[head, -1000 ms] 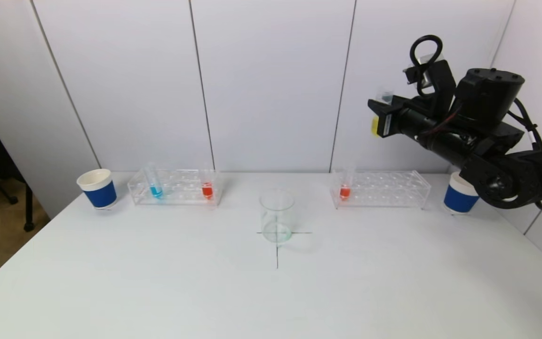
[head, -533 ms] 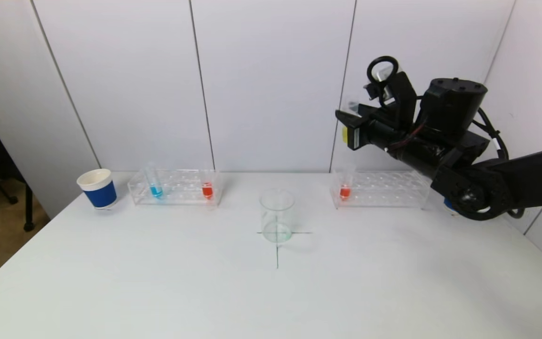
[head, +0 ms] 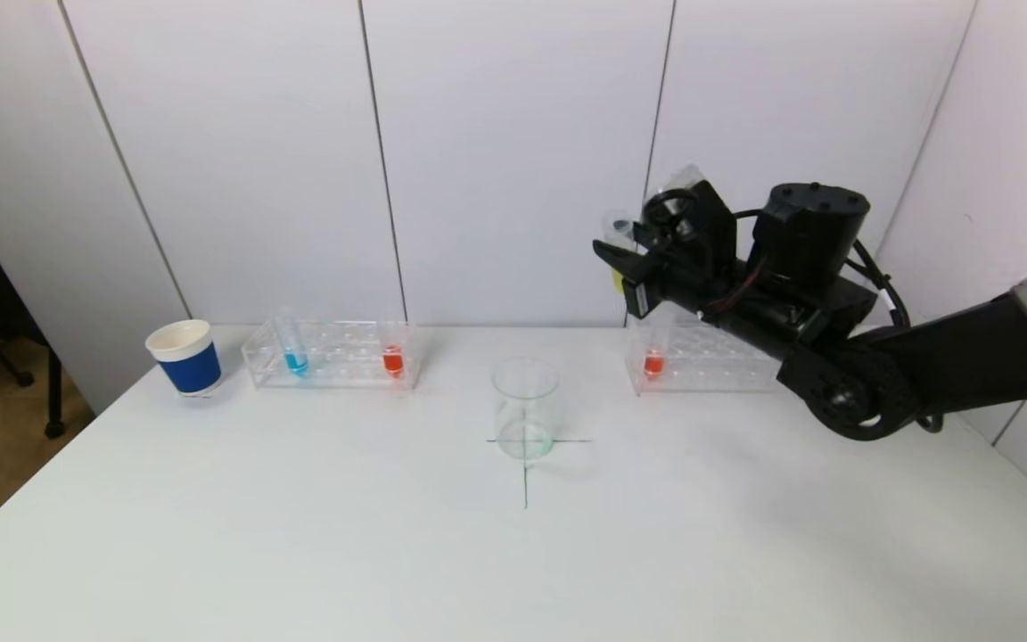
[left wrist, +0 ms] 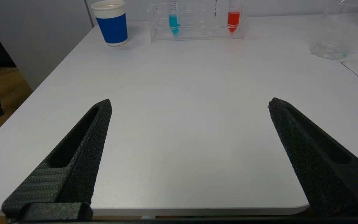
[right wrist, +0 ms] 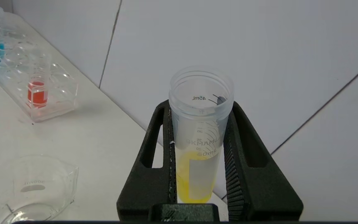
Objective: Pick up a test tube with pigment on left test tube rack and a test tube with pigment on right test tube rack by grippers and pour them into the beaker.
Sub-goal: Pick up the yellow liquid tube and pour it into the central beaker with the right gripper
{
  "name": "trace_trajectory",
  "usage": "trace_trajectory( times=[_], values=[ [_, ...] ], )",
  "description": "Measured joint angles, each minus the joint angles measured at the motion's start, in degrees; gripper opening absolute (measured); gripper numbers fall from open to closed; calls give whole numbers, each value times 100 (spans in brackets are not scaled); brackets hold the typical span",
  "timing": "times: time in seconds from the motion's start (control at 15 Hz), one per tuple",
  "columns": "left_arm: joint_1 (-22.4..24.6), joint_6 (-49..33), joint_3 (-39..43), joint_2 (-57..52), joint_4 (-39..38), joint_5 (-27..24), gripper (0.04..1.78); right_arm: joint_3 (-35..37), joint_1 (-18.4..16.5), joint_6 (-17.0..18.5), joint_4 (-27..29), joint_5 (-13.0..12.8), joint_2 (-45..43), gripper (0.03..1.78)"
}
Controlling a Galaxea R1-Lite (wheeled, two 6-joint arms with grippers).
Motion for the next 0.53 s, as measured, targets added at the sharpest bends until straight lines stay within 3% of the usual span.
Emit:
trace_trajectory(
  times=[0.27,0.53],
  values=[
    [2,2,0,0,-2,-2,176,63,0,-628,-99,88,199,49],
    [0,2,0,0,0,-2,176,59,11,-1312,-99,363,417,49]
  ],
)
